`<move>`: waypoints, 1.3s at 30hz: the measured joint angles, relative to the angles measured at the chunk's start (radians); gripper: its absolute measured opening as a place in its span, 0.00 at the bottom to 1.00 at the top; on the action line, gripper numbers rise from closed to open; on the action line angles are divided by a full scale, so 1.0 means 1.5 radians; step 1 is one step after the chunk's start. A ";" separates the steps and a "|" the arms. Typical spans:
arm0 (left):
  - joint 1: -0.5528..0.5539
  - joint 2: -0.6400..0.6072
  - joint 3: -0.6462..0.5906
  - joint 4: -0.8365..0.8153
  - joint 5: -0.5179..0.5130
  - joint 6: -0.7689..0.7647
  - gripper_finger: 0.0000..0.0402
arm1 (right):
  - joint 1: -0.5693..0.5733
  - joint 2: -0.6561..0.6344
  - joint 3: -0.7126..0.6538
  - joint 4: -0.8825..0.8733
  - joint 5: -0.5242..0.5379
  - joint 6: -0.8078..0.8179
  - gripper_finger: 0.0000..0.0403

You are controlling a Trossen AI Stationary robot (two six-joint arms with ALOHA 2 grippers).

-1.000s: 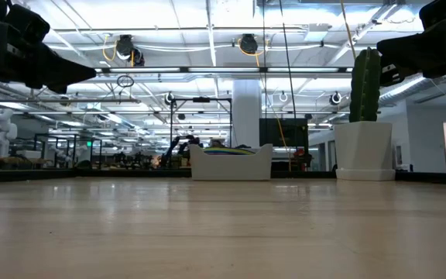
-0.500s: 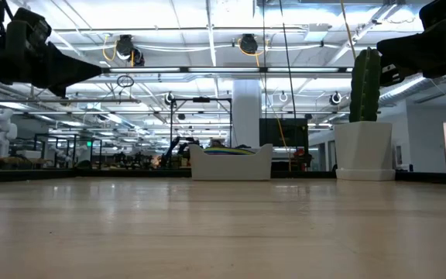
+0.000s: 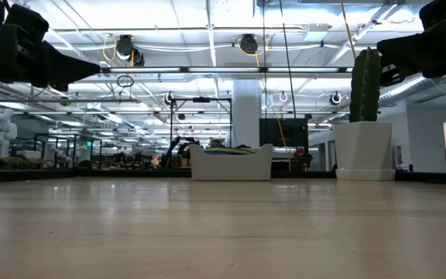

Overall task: Nest measuring cups in basket
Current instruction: Return to Home Position

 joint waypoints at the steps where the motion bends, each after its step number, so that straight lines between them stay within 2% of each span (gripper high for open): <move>1: 0.000 0.000 0.000 -0.001 0.009 -0.004 0.00 | 0.000 0.000 0.000 0.000 0.000 0.000 0.00; 6: 0.000 0.000 0.000 -0.003 0.022 -0.009 0.01 | 0.000 0.000 0.000 0.000 0.000 0.000 0.00; 13: 0.000 0.000 -0.001 0.013 0.018 -0.016 0.08 | 0.000 0.000 0.000 0.000 0.000 0.000 0.00; 39: 0.000 0.000 -0.001 0.019 0.018 -0.017 0.09 | 0.000 0.000 0.000 0.000 0.000 0.000 0.00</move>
